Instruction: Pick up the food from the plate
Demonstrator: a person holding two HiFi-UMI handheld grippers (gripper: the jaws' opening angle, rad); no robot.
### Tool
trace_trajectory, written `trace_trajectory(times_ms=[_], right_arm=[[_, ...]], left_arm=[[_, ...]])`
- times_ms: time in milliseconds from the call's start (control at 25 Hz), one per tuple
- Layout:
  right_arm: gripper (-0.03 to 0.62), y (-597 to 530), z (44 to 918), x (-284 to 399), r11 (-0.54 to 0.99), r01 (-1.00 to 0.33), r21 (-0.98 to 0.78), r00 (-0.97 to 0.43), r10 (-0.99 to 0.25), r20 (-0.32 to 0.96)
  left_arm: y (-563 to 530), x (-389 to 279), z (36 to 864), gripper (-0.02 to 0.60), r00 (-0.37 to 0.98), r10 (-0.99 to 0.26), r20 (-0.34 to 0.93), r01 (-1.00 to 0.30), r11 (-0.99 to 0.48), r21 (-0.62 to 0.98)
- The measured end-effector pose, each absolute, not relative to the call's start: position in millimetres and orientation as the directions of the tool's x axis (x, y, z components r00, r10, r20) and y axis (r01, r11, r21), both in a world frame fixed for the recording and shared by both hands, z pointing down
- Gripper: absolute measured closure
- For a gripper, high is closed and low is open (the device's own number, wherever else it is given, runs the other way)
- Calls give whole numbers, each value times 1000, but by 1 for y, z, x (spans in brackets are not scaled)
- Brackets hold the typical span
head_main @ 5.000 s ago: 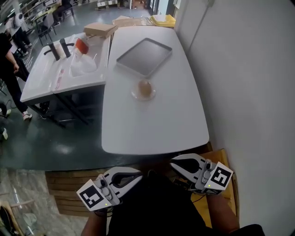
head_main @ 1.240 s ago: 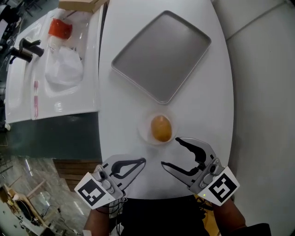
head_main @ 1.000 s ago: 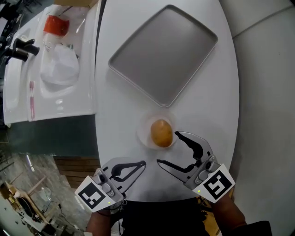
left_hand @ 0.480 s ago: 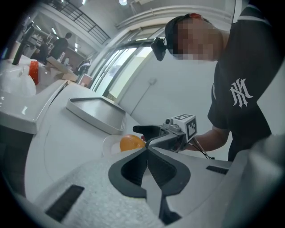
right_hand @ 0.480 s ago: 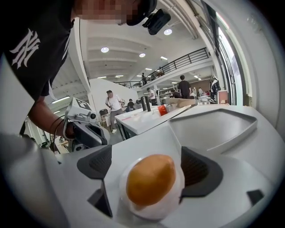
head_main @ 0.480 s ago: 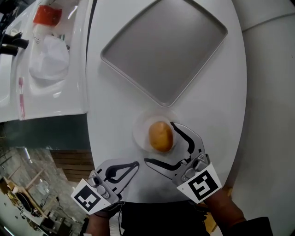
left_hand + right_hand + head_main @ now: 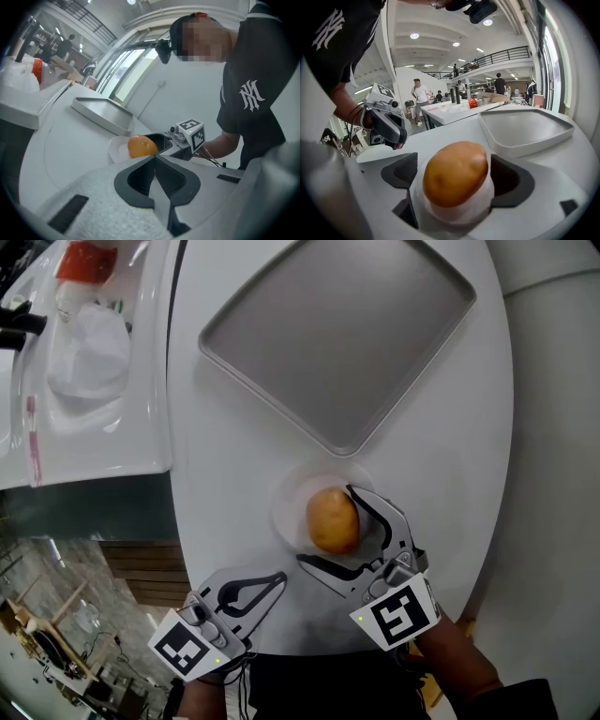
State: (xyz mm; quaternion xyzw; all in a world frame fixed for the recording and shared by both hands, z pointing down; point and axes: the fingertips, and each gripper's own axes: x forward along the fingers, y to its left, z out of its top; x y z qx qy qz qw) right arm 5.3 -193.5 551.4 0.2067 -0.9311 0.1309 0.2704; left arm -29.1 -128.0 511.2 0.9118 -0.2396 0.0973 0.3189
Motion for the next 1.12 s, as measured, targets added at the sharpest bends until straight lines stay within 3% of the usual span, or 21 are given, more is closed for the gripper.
trace_trajectory(times_ms=[880, 1120], right_arm=[[169, -198, 565, 9, 876, -475, -81, -717, -332, 613], [177, -199, 554, 8, 867, -491, -84, -735, -361, 574]], left_arm=[[-125, -27, 514, 577, 882, -377, 282, -471, -679, 563], [-113, -27, 510, 577, 883, -373, 285, -469, -685, 557]])
